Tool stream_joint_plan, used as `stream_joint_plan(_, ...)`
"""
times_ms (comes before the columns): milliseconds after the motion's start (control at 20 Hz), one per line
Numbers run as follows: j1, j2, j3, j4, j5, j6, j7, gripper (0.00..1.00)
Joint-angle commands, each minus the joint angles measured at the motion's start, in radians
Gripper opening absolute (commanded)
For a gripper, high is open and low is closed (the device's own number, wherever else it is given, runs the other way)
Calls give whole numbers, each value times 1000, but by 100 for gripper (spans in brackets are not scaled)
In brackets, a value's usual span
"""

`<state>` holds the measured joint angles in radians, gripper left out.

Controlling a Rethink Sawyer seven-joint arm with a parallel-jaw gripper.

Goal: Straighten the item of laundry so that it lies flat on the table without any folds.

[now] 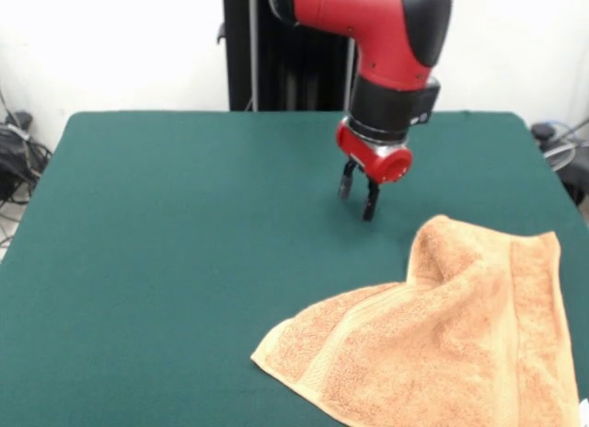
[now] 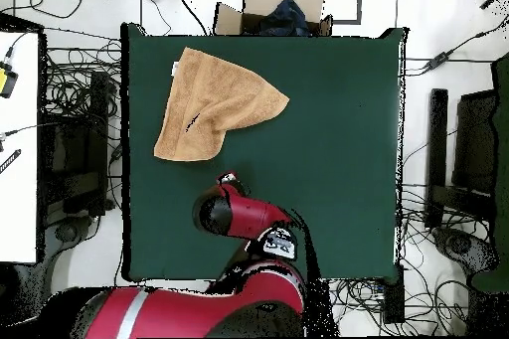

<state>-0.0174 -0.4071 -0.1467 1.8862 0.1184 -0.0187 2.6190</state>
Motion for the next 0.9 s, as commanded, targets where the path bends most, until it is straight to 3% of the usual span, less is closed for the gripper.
stream_joint_plan(50,-94,-26,153,-4,-13,-160,162,100)
stream_joint_plan(250,-153,-115,246,59,-29,-182,190,100)
stream_joint_plan(550,-85,-134,216,58,70,-213,221,100)
stream_joint_plan(900,-31,-236,182,73,181,-60,211,100)
